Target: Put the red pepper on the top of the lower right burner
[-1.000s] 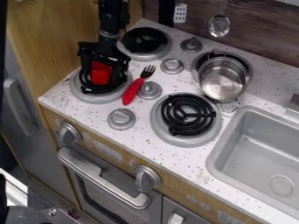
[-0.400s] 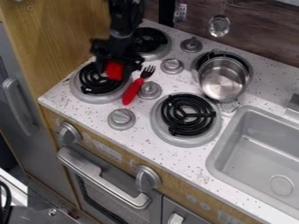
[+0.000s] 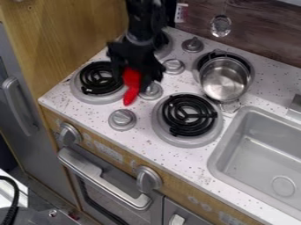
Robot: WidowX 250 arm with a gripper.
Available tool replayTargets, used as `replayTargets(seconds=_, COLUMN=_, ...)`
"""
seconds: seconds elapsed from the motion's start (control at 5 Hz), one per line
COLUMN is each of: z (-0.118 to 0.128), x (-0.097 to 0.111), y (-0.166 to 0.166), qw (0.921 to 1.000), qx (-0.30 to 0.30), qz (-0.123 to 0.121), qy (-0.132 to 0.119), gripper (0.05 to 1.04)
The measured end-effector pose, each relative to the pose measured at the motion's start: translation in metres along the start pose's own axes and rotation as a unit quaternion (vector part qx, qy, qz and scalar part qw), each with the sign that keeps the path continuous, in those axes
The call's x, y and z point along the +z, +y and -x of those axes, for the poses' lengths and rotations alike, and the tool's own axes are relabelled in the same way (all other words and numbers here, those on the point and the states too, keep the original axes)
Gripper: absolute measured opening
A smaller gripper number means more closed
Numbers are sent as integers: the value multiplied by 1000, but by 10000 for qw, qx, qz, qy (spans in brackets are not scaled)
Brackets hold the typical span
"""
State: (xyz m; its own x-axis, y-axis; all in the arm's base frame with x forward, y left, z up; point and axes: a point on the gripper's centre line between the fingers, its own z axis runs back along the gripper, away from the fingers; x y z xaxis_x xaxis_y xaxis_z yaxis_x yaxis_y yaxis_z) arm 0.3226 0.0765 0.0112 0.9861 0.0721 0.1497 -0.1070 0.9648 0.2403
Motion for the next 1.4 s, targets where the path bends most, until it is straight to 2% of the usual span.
replayTargets(seconds=0.2, z=16, x=-4, y=-28, qw=9994, qx=-294, qz=171, qy=114, gripper=771)
replayTargets(seconds=0.4, z=15, x=0, y=-64, qw=9965, qx=-765, qz=326, qy=-63, gripper=771)
replayTargets(seconds=0.6, z=19, x=-11, y=-82, qw=9953, qx=-923, qz=258, qy=148, gripper=770)
replayTargets(seconds=0.8, z=20, x=-21, y=-97, qw=9944, qx=-940, qz=384, qy=304, gripper=770)
replayTargets(seconds=1.0, z=19, x=-27, y=-103, qw=9938, qx=-982, qz=431, qy=308, gripper=770)
replayTargets(seconds=1.2, z=10, x=-27, y=-111, qw=9937, qx=-998, qz=472, qy=199, gripper=770)
replayTargets(seconds=1.4, z=2, x=-25, y=-119, qw=9922, qx=-1011, qz=724, qy=75, gripper=838)
